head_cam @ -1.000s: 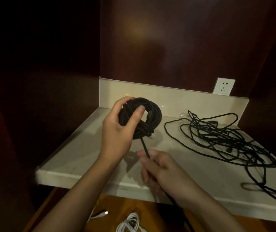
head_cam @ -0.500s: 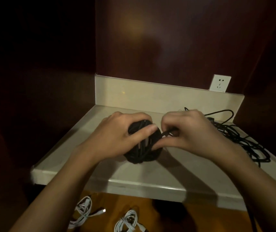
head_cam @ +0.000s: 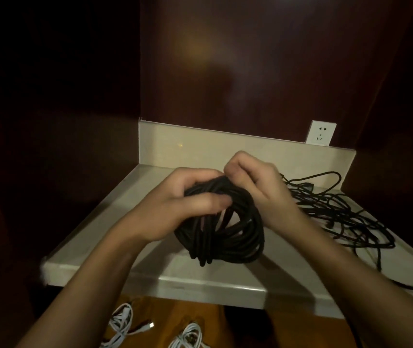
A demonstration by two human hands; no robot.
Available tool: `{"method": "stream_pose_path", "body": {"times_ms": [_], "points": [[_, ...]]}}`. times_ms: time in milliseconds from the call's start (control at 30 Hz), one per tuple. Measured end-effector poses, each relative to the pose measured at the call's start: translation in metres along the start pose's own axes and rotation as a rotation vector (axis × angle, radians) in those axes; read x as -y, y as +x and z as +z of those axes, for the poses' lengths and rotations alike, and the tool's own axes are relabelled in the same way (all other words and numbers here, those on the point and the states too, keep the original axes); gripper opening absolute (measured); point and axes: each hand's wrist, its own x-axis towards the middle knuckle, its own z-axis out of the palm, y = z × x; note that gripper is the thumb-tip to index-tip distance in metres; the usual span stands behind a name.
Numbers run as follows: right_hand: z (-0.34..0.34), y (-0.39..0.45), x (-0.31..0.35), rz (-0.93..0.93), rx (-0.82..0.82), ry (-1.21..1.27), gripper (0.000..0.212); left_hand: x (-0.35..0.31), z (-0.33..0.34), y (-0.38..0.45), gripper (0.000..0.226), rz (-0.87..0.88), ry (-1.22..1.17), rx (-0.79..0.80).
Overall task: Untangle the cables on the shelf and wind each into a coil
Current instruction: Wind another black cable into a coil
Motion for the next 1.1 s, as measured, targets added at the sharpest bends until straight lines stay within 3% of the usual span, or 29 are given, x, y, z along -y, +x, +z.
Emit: {"method": "stream_pose_path", "body": {"times_ms": [133,267,400,533,600,700,800,933,1033,1100], "points": [[0.028,-0.020,-0.022,0.036,-0.277,0.035,0.020,0.004,-0.005,-0.001,0.028,0.008,-0.088,-0.159],[0.054,-0.038,-0.028,0.062,-0.239,0.051,0.014,0.011,-0.012,0.002,0.028,-0.014,-0.156,-0.416],[0.073,-0.042,-0.016,0.162,-0.298,0.116,0.018,0.014,-0.005,0.005,0.031,0.034,-0.086,-0.477],[0.078,-0.049,-0.009,0.233,-0.167,-0.070,0.022,0.011,0.006,0.013,0.024,-0.104,-0.560,-0.486],[0.081,-0.055,-0.006,0.209,-0.069,-0.240,0.029,0.016,0.005,0.017,0.027,-0.147,-0.637,-0.561],[0.076,-0.059,0.000,0.179,-0.045,-0.310,0.019,0.022,0.004,0.015,0.022,-0.075,-0.382,-0.677],[0.057,-0.056,0.008,0.261,0.088,-0.489,0.019,0.019,0.005,0.015,0.017,-0.010,-0.163,-0.775],[0.039,-0.051,0.022,0.214,0.154,-0.717,0.022,0.020,-0.002,0.015,0.033,0.076,0.045,-0.828],[0.037,-0.050,0.024,0.234,0.198,-0.774,0.021,0.021,0.000,0.010,0.038,0.161,0.412,-0.851],[0.033,-0.047,0.012,0.408,0.232,-0.630,0.021,0.023,0.002,0.008,0.045,0.190,0.764,-0.862]]}}
